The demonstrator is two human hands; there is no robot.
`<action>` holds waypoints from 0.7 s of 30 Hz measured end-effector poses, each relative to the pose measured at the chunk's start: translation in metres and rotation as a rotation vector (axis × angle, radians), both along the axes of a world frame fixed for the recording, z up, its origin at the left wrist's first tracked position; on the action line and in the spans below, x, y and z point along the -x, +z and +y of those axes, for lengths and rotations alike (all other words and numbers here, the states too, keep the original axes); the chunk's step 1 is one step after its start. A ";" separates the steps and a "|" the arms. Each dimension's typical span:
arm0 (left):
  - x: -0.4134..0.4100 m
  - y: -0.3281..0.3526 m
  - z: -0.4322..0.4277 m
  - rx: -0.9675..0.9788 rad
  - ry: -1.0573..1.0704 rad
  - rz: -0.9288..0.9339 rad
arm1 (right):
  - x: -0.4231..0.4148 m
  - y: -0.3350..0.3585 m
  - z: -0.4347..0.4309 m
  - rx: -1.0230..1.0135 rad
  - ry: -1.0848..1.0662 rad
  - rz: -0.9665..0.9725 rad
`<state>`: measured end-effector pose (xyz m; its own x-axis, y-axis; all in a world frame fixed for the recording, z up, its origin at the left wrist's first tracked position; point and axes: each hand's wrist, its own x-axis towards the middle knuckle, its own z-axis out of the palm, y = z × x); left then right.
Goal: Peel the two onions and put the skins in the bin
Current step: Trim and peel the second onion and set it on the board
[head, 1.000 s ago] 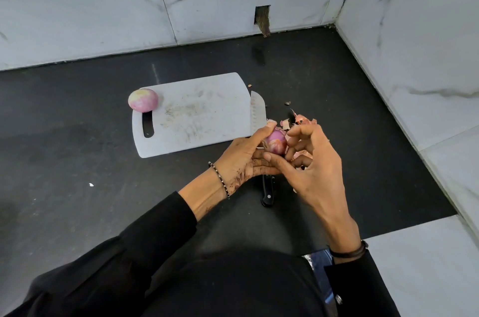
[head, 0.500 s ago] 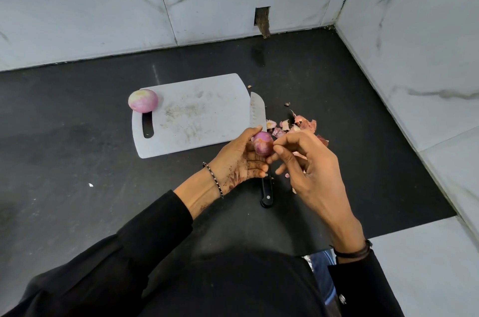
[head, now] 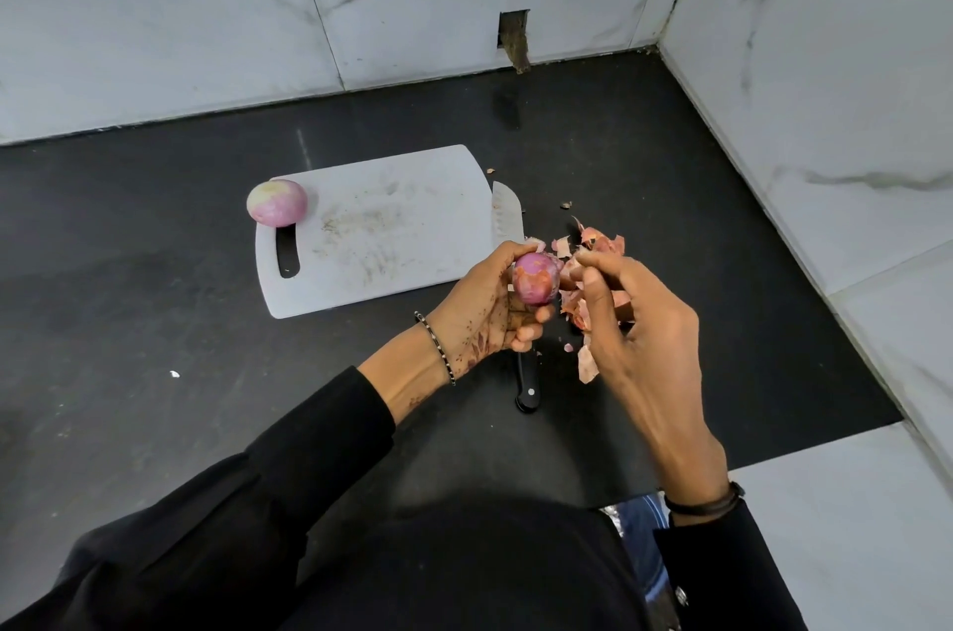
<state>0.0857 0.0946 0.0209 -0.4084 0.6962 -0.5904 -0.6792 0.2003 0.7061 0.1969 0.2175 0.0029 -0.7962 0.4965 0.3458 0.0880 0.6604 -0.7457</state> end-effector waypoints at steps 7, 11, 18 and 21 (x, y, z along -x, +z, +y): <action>-0.001 -0.004 0.009 0.066 -0.016 0.071 | -0.003 0.007 0.006 -0.015 0.140 0.012; -0.003 -0.002 0.011 0.135 -0.030 0.177 | -0.003 0.003 0.005 -0.014 0.191 -0.015; -0.011 0.001 0.015 0.216 -0.005 0.293 | 0.002 0.002 0.002 0.032 0.171 -0.035; -0.013 0.005 0.014 0.205 -0.006 0.278 | 0.002 0.003 0.000 0.083 0.157 -0.036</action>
